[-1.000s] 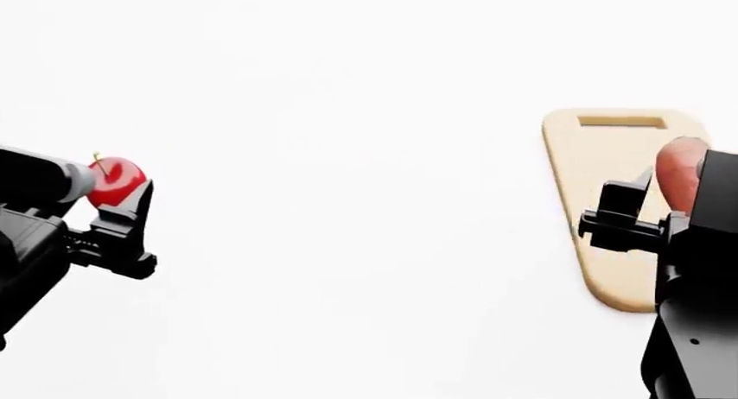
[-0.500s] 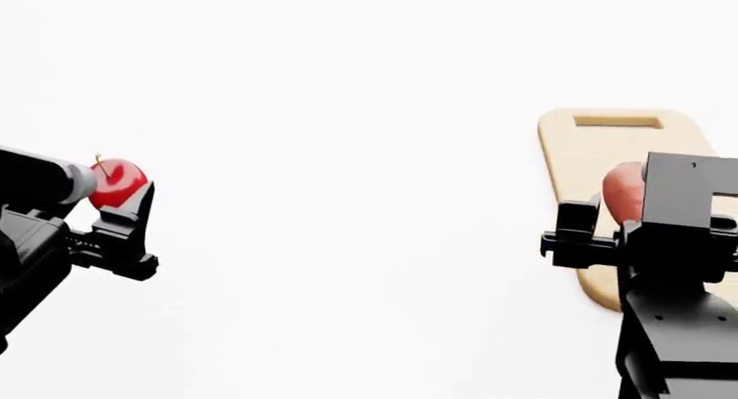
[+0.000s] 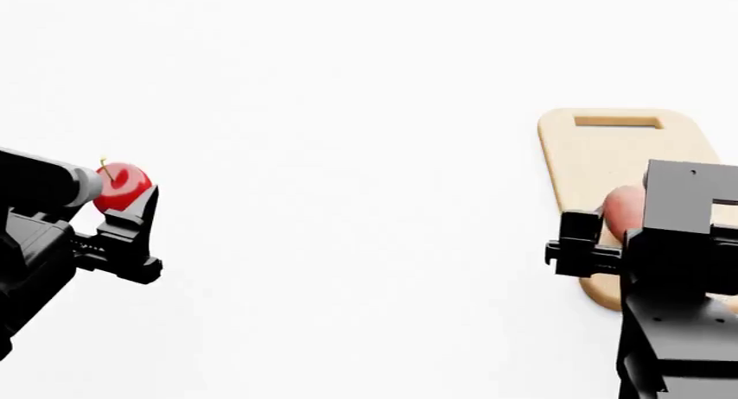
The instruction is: Place the cherry and the sweet potato on separate cutting boards.
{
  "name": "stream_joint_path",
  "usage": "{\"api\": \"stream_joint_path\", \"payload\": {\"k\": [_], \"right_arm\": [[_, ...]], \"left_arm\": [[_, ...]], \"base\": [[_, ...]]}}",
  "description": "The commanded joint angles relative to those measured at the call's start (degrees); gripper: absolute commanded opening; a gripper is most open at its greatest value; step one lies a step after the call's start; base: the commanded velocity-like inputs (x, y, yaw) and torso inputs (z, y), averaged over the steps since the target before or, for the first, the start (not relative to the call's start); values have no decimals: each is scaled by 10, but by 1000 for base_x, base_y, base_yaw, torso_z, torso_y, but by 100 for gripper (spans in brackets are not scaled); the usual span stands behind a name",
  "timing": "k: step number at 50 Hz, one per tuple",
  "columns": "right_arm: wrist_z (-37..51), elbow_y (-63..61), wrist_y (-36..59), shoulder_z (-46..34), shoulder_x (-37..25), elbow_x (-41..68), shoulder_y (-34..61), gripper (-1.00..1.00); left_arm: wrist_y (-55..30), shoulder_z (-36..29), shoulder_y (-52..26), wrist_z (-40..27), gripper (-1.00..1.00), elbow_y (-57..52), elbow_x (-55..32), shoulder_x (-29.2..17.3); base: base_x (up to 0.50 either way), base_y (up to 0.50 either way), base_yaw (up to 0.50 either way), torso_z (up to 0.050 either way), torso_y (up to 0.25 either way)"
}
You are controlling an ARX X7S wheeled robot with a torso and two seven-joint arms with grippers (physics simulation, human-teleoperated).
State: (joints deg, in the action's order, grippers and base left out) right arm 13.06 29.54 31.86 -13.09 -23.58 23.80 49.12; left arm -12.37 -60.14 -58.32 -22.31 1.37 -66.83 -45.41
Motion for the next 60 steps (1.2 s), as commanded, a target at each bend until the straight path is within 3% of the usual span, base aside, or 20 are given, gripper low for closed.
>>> {"api": "stream_joint_path", "payload": {"k": [1, 16, 25, 34, 43, 60], "right_arm": [[16, -38, 10, 2, -10, -9, 0, 100], [19, -168, 67, -10, -35, 1, 7, 100], [-13, -254, 10, 3, -44, 22, -25, 100], [-47, -317, 17, -4, -65, 53, -80, 100], [-55, -318, 11, -14, -67, 46, -77, 100], [-58, -321, 14, -18, -66, 50, -70, 100]], "left_arm": [[2, 1, 1, -3, -100, 1, -8, 1], [3, 4, 1, -3, -100, -3, -9, -2], [5, 12, -3, -8, -100, -4, -13, -4], [2, 18, -21, -19, -100, 1, -6, 4], [2, 22, -23, -28, -100, 3, -7, 4], [-1, 28, -21, -37, -100, -5, -9, -14]], "base": [[0, 0, 0, 0, 0], [0, 0, 0, 0, 0], [0, 0, 0, 0, 0], [0, 0, 0, 0, 0], [0, 30, 0, 0, 0], [0, 409, 0, 0, 0]]}}
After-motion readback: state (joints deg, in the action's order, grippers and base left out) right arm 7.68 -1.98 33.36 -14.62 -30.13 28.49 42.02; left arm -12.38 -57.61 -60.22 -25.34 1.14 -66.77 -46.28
